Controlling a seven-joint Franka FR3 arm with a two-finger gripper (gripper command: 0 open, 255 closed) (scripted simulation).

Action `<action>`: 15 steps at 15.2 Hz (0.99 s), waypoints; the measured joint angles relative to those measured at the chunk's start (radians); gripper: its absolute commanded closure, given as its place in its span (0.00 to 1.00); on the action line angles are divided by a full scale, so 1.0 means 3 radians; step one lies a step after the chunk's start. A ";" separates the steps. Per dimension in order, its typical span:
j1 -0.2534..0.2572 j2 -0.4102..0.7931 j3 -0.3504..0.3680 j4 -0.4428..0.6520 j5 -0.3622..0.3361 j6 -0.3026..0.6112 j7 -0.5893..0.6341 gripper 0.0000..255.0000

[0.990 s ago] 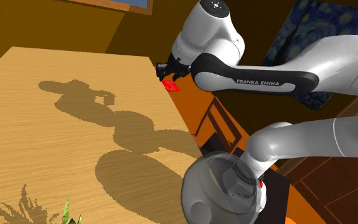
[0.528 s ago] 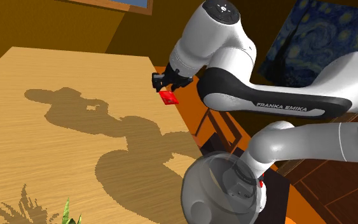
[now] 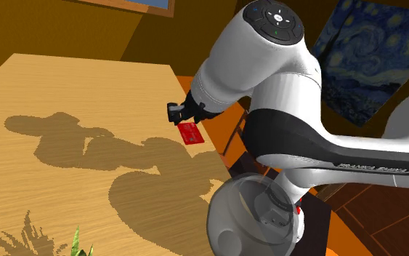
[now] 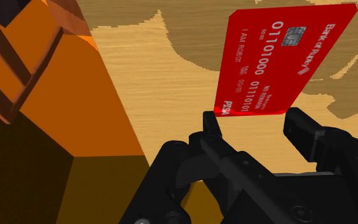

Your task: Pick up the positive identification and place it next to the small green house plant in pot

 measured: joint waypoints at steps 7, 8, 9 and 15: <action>-0.0018 0.0022 0.0479 0.0478 0.0129 -0.0406 0.0451 1.00; -0.0035 0.0028 0.0562 0.0526 0.0151 -0.0432 0.0517 1.00; -0.0060 0.0039 0.0642 0.0618 0.0167 -0.0492 0.0583 1.00; -0.0339 0.0124 0.1168 0.1276 0.0248 -0.0875 0.0955 1.00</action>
